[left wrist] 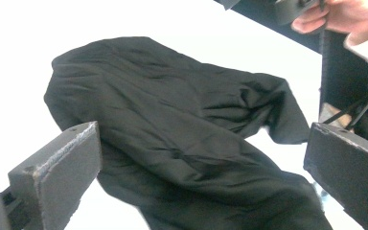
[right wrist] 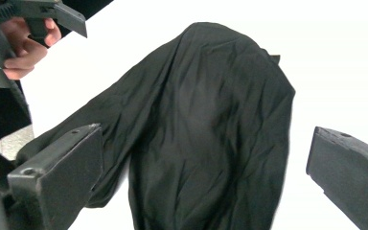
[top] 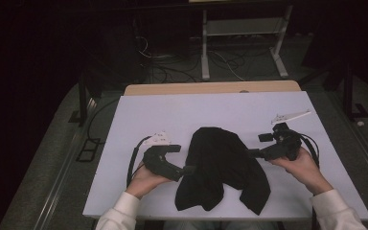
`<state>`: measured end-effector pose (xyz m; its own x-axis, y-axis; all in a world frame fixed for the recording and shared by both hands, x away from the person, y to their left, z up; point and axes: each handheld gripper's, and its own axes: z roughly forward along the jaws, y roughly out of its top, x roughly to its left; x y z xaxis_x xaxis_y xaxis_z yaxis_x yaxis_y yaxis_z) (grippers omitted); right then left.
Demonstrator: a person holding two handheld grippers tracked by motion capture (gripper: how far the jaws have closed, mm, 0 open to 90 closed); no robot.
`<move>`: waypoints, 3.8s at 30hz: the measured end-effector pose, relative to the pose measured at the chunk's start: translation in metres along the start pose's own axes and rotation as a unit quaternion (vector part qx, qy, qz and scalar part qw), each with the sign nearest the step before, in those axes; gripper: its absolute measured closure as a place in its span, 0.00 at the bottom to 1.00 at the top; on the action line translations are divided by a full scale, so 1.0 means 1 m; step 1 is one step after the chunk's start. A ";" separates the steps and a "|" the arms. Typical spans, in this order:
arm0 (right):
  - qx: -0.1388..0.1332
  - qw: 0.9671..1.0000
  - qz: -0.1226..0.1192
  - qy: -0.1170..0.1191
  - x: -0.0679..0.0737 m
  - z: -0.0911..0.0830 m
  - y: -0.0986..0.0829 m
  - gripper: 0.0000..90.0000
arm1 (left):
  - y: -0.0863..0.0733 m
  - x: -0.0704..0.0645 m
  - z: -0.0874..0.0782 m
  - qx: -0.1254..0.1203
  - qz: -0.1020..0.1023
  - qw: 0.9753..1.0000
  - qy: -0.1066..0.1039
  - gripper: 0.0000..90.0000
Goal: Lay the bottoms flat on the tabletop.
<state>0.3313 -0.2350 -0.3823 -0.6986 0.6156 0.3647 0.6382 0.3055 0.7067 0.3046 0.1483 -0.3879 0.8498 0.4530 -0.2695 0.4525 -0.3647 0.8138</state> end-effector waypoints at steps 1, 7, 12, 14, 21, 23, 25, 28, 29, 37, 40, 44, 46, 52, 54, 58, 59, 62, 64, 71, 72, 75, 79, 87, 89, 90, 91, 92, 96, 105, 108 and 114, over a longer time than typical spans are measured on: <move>0.002 1.000 -0.002 -0.002 -0.001 0.001 0.002 0.00 | 0.001 0.001 0.000 0.000 -0.002 1.000 0.001 0.00; 0.006 1.000 -0.009 -0.009 -0.007 0.003 0.017 0.00 | 0.007 0.008 0.002 0.001 -0.003 1.000 0.005 0.00; -0.002 1.000 -0.013 -0.015 -0.011 0.003 0.029 0.00 | 0.011 0.017 0.001 0.004 -0.004 1.000 0.011 0.00; -0.006 1.000 -0.015 -0.016 -0.013 0.004 0.033 0.00 | 0.013 0.020 0.001 0.003 -0.009 1.000 0.014 0.00; -0.011 1.000 -0.011 -0.020 -0.021 0.011 0.045 0.00 | 0.017 0.036 0.000 -0.001 -0.018 0.999 0.040 0.00; -0.014 1.000 -0.006 -0.018 -0.023 0.015 0.049 0.00 | 0.020 0.042 0.001 0.004 -0.021 0.999 0.044 0.00; -0.015 1.000 -0.006 -0.020 -0.025 0.017 0.052 0.00 | 0.023 0.048 0.002 0.006 -0.027 0.999 0.047 0.00; -0.016 1.000 -0.002 -0.021 -0.028 0.022 0.059 0.00 | 0.028 0.054 0.004 0.005 -0.026 0.998 0.053 0.00; -0.016 1.000 -0.002 -0.022 -0.030 0.023 0.060 0.00 | 0.029 0.056 0.005 0.004 -0.028 0.998 0.056 0.00; -0.015 1.000 0.004 -0.022 -0.039 0.038 0.066 0.00 | 0.026 0.073 0.016 0.019 -0.059 0.996 0.071 0.00; -0.010 1.000 0.005 -0.022 -0.043 0.044 0.065 0.00 | 0.021 0.078 0.021 0.024 -0.073 0.995 0.068 0.00; -0.006 1.000 0.004 -0.023 -0.047 0.052 0.062 0.00 | 0.013 0.082 0.028 0.033 -0.077 0.994 0.073 0.00; -0.009 1.000 0.007 -0.023 -0.050 0.056 0.060 0.00 | 0.008 0.084 0.032 0.038 -0.089 0.993 0.063 0.00; -0.001 1.000 0.013 -0.021 -0.053 0.067 0.051 0.00 | -0.007 0.085 0.041 0.059 -0.096 0.993 0.044 0.00; 0.004 1.000 0.015 -0.022 -0.055 0.071 0.048 0.00 | -0.011 0.084 0.042 0.058 -0.095 0.993 0.039 0.02; 0.008 0.999 0.024 -0.021 -0.058 0.078 0.043 0.00 | -0.017 0.078 0.046 0.080 -0.067 0.994 0.025 0.21; 0.012 0.999 0.028 -0.018 -0.059 0.080 0.042 0.00 | -0.018 0.077 0.048 0.090 -0.061 0.994 0.024 0.23; 0.020 0.999 0.032 -0.020 -0.061 0.085 0.039 0.00 | -0.019 0.074 0.054 0.110 -0.049 0.992 0.031 0.31; 0.023 0.999 0.033 -0.022 -0.062 0.088 0.038 0.00 | -0.018 0.072 0.056 0.109 -0.045 0.993 0.026 0.38; 0.030 0.999 0.037 -0.021 -0.068 0.094 0.036 0.08 | -0.018 0.070 0.061 0.112 -0.044 0.992 0.027 0.69; 0.030 0.999 0.038 -0.019 -0.070 0.096 0.035 0.10 | -0.018 0.070 0.062 0.112 -0.046 0.992 0.021 0.74; 0.037 0.998 0.043 -0.006 -0.072 0.101 0.033 0.17 | -0.018 0.068 0.066 0.116 -0.048 0.992 0.015 0.86; 0.062 0.997 0.039 0.029 -0.072 0.108 0.030 0.47 | -0.016 0.067 0.069 0.117 -0.049 0.992 0.013 0.94; 0.067 0.996 0.047 0.047 -0.068 0.093 0.036 0.95 | -0.011 0.073 0.058 0.121 -0.051 0.991 0.033 0.99; 0.058 0.997 0.044 0.040 -0.067 0.083 0.041 0.95 | -0.006 0.075 0.051 0.114 -0.049 0.992 0.040 0.99; 0.053 0.997 0.043 0.035 -0.066 0.078 0.043 0.96 | -0.003 0.077 0.047 0.110 -0.049 0.992 0.042 0.99; 0.052 0.997 0.044 0.029 -0.065 0.074 0.045 0.96 | 0.002 0.078 0.043 0.107 -0.052 0.992 0.044 0.99; 0.052 0.998 0.042 0.021 -0.064 0.070 0.048 0.96 | 0.006 0.079 0.038 0.102 -0.051 0.992 0.048 0.99; 0.032 0.999 0.042 0.008 -0.060 0.054 0.060 0.96 | 0.026 0.079 0.023 0.093 -0.039 0.993 0.061 0.99; -0.029 0.999 0.044 -0.010 -0.051 0.022 0.088 0.96 | 0.071 0.071 0.000 0.075 -0.004 0.994 0.085 0.99; -0.039 0.998 0.036 -0.016 -0.046 0.013 0.097 0.96 | 0.084 0.068 -0.006 0.069 0.003 0.994 0.090 0.99; -0.055 0.998 0.020 -0.025 -0.036 -0.003 0.116 0.96 | 0.105 0.062 -0.020 0.054 0.019 0.993 0.101 0.99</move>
<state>0.4292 -0.2239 -0.3118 -0.6543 0.6617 0.3661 0.6241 0.1990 0.7556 0.3993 0.1540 -0.3091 0.7997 0.5878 -0.1225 0.4576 -0.4647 0.7580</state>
